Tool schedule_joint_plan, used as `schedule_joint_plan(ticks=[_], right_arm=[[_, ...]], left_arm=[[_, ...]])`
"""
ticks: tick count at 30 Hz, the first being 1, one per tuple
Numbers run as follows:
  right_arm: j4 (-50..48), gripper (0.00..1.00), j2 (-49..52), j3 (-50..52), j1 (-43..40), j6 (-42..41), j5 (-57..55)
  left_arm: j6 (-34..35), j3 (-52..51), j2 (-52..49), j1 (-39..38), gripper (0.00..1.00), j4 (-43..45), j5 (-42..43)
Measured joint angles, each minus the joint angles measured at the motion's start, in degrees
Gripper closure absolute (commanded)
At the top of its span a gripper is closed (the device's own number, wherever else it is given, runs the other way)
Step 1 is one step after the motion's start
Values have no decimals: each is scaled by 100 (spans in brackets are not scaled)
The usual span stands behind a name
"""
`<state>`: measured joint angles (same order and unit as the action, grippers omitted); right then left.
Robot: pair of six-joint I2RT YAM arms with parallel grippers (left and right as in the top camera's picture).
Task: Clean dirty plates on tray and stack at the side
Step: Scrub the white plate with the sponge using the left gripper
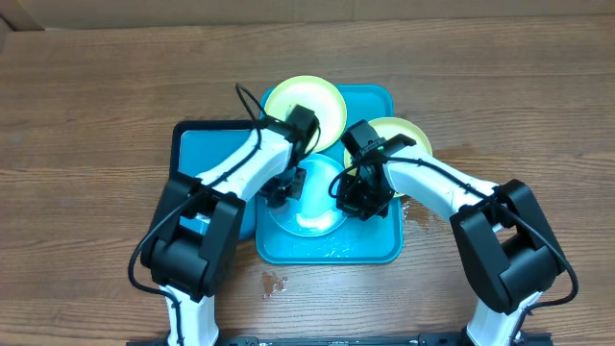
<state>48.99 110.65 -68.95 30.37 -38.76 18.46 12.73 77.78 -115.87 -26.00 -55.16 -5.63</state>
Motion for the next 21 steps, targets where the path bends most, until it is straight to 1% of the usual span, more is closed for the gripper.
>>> schedule_joint_plan(ticks=[3,5,8,11,15,18,21], right_arm=[[0,96,0,0,-2,-22,-7],[0,96,0,0,-2,-24,-9],[0,96,0,0,-2,-26,-9],[0,96,0,0,-2,-26,-9],[37,96,0,2,-33,-33,-35],[33,96,0,2,-26,-2,-28],[20,96,0,2,22,26,-31]], left_arm=[[-376,46,4,133,96,170,772],[-527,55,-20,166,96,415,1637],[-568,55,-160,109,96,911,2872],[-396,46,-330,-50,96,1410,3683],[79,37,-382,-142,96,1473,3904],[496,46,-382,-140,96,1145,3746],[966,138,-367,-120,96,625,3381]])
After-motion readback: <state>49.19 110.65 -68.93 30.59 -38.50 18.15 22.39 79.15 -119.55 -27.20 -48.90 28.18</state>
